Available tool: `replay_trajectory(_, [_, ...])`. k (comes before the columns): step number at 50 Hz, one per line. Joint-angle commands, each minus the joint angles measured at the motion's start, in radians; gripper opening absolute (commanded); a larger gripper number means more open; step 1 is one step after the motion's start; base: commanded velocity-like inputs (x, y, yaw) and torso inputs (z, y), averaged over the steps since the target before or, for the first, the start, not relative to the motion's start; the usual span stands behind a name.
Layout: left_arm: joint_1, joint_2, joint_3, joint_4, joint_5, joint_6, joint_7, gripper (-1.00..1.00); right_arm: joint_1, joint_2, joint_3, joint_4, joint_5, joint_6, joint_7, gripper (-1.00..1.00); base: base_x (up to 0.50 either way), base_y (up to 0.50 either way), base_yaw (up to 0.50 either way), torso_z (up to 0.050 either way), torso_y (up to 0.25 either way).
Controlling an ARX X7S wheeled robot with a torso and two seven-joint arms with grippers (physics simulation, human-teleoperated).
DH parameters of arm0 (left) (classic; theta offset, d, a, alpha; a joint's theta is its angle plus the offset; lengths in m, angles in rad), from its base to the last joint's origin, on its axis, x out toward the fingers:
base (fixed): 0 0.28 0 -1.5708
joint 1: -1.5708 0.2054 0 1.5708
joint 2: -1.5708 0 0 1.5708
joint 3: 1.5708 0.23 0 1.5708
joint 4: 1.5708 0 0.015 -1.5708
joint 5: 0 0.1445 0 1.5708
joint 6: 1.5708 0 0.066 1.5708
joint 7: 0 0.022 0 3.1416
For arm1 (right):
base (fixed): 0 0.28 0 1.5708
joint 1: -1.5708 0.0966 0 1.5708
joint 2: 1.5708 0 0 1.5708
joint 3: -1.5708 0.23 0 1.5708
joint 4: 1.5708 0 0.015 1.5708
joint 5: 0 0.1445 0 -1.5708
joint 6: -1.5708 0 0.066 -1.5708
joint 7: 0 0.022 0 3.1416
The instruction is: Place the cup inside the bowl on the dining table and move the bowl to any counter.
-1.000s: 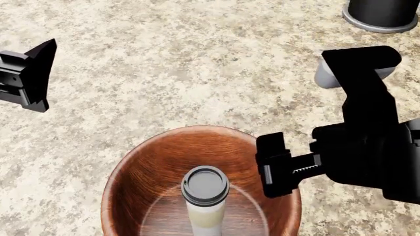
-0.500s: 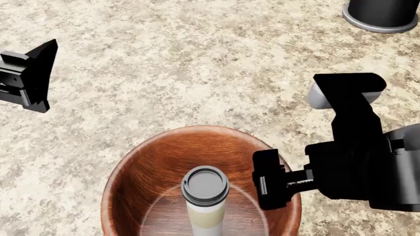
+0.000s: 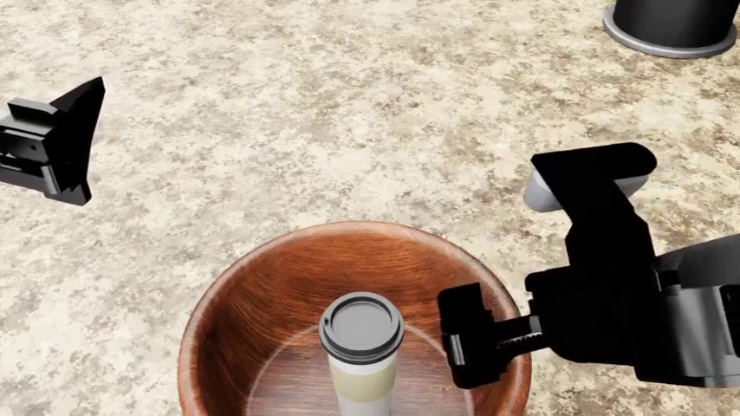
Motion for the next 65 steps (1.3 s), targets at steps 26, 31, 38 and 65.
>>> replay_trajectory(26, [0.014,-0.005,0.008,0.001,0.009,0.017,0.008,1.00,-0.053,-0.003,0.037,0.038,0.047,-0.084,0.018,-1.00,0.00,0.00,0.00,0.000,0.000])
replay_trajectory(31, [0.024,-0.013,0.000,0.009,-0.003,0.018,0.004,1.00,-0.034,-0.008,0.054,0.072,0.077,-0.092,0.044,-1.00,0.00,0.00,0.00,0.000,0.000])
replay_trajectory(38, [0.025,-0.011,0.003,0.005,0.000,0.023,0.011,1.00,0.007,-0.008,0.070,0.074,0.078,-0.083,0.056,-1.00,0.00,0.00,0.00,0.000,0.000])
replay_trajectory(65, [0.013,0.003,0.018,-0.019,0.011,0.033,0.025,1.00,0.241,-0.140,0.061,0.279,0.014,0.106,-0.050,-1.00,0.00,0.00,0.00,0.000,0.001])
